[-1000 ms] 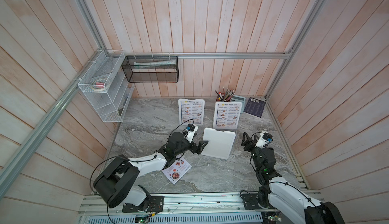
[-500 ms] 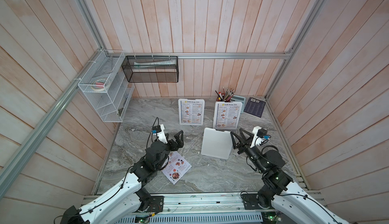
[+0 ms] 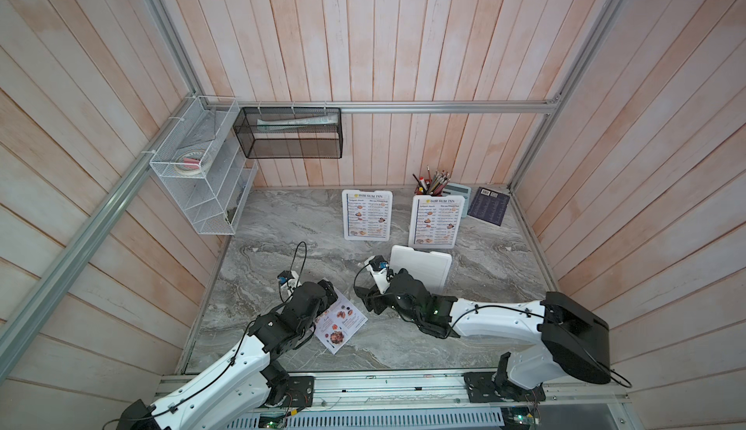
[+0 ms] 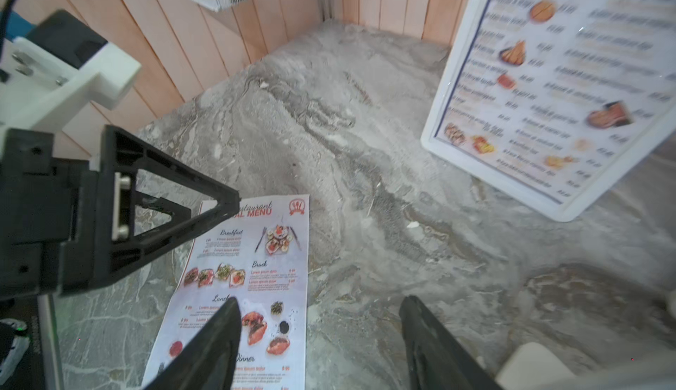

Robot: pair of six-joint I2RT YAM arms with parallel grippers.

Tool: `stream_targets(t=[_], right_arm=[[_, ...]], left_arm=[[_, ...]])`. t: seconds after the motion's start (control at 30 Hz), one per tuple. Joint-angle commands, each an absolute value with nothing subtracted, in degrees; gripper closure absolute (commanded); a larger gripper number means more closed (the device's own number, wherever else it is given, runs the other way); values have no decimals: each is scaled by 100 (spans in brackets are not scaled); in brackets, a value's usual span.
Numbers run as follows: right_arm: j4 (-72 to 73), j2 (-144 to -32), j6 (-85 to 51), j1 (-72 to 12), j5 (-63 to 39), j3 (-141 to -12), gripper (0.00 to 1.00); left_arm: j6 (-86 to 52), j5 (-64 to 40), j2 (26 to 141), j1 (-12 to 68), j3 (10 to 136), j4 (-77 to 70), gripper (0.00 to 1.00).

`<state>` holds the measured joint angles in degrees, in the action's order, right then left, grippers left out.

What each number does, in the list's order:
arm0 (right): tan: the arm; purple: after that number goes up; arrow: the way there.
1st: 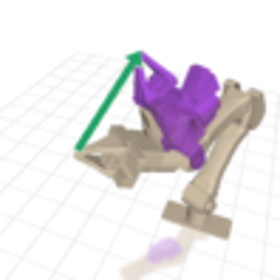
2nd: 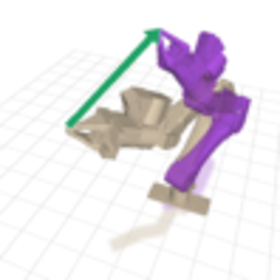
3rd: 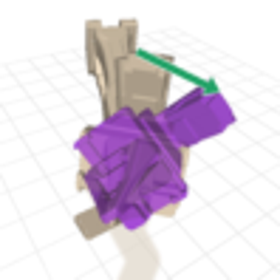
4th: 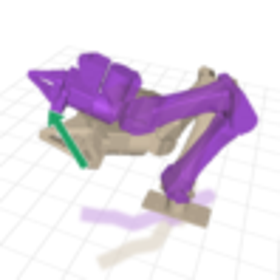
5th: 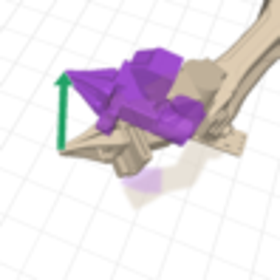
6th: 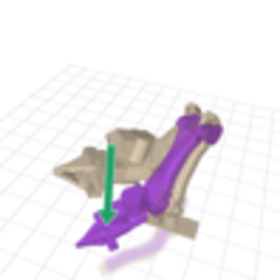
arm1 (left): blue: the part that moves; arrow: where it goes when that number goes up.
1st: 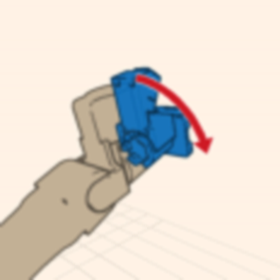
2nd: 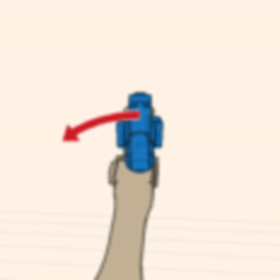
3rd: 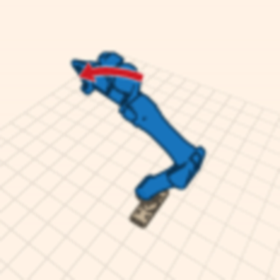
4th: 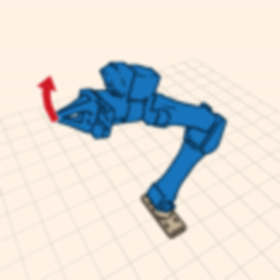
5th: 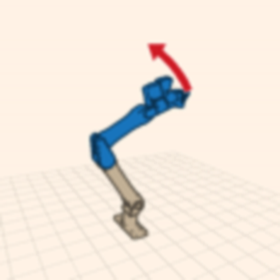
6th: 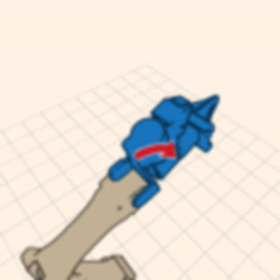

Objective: Insert the menus into the narrow rack
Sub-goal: Pick up the menu from the center of the board.

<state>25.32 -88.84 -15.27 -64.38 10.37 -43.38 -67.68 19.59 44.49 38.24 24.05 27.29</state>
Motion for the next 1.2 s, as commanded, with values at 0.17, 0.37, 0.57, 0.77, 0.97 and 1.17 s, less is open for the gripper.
stream_targets(t=[0.17,0.37,0.57,0.77,0.97,1.17], right_arm=[[3116,-10178,-2231,-6121,-127,-4982,34],[3267,-10883,-2593,-5801,-476,-5199,38],[3062,-11030,-2555,-5801,-456,-5347,38],[3023,-11069,-2667,-5851,-494,-5280,38],[3101,-11112,-2841,-5947,-449,-5045,39],[3234,-11104,-2977,-6062,-353,-4811,39]], left_arm=[[-7830,1327,4455,3752,1900,3115,0],[-7975,932,4557,3752,1786,3017,0],[-8011,631,5048,3745,1979,2967,0],[-7967,536,5576,3740,2108,2892,0],[-7968,352,5836,3710,1853,2256,0],[-7786,443,6119,3513,1864,2028,0]])
